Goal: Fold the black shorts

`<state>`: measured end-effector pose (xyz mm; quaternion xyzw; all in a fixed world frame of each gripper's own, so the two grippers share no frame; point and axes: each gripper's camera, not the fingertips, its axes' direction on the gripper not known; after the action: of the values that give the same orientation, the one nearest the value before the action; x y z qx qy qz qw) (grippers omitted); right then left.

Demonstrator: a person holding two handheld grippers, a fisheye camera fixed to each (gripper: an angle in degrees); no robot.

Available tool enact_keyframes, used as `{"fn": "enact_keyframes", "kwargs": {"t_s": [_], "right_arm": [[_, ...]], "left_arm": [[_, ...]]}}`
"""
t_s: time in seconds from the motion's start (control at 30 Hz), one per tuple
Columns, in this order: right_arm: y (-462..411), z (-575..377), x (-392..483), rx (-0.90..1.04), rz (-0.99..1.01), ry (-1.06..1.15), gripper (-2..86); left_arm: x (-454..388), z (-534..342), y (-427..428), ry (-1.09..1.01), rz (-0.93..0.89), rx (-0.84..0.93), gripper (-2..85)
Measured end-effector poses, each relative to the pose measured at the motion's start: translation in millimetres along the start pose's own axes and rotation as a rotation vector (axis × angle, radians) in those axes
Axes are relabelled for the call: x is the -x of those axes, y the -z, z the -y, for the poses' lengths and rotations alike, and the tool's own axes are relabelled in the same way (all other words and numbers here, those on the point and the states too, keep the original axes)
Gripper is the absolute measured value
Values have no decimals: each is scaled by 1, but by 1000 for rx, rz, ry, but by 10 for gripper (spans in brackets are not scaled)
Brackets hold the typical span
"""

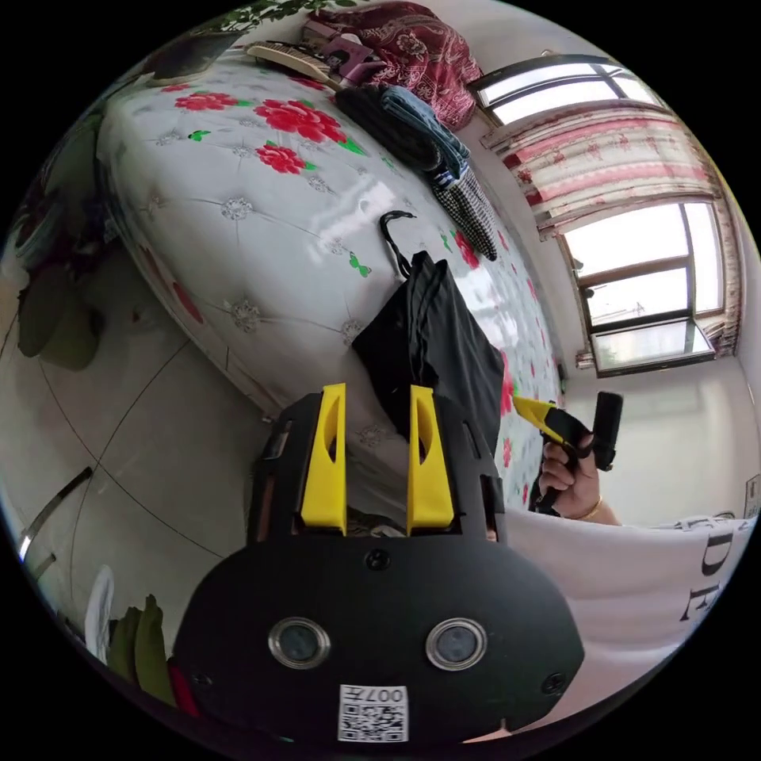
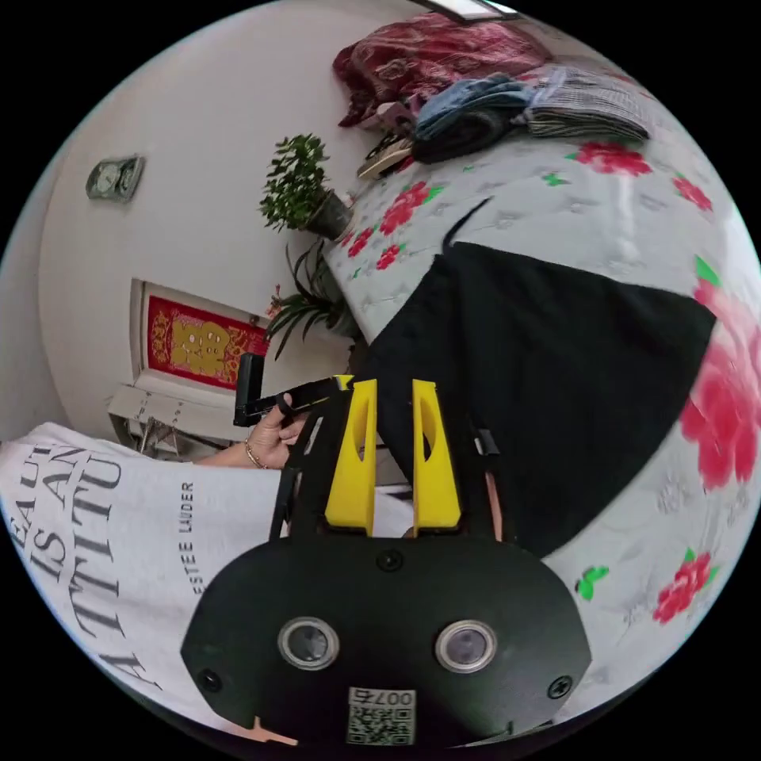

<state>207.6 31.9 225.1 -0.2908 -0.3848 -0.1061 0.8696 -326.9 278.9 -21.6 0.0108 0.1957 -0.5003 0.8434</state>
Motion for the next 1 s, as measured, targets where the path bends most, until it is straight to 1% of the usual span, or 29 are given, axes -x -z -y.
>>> {"fn": "enact_keyframes", "kwargs": {"t_s": [0.13,0.23,0.3,0.4,0.53,0.7,0.73,0.8,0.83,1.0], "right_arm": [[58,-56,-82,-76,32,-281,77],[63,-85,-122,-71,143,-413,84],[61,-91,-136,-78,222,-446,89],[51,-83,-148,-58,271,-442,91],[37,-56,-154,-2,321,-407,91],[31,-26,-158,68,316,-392,73],[32,-20,-158,85,301,-395,65],[34,-13,-159,103,285,-404,52],[37,-10,-159,107,277,-416,43],[59,3,-150,63,300,-417,14]], "left_arm": [[7,5,10,8,-59,8,146],[7,13,12,7,-126,46,175],[3,17,16,-11,-135,64,199],[2,21,18,-8,-122,87,210],[3,34,15,34,-138,67,211],[2,76,-16,45,-98,158,203],[2,81,-18,55,-74,177,197],[4,96,-19,69,49,260,157],[4,98,-19,74,41,270,144],[-2,122,-19,68,-134,284,137]]}}
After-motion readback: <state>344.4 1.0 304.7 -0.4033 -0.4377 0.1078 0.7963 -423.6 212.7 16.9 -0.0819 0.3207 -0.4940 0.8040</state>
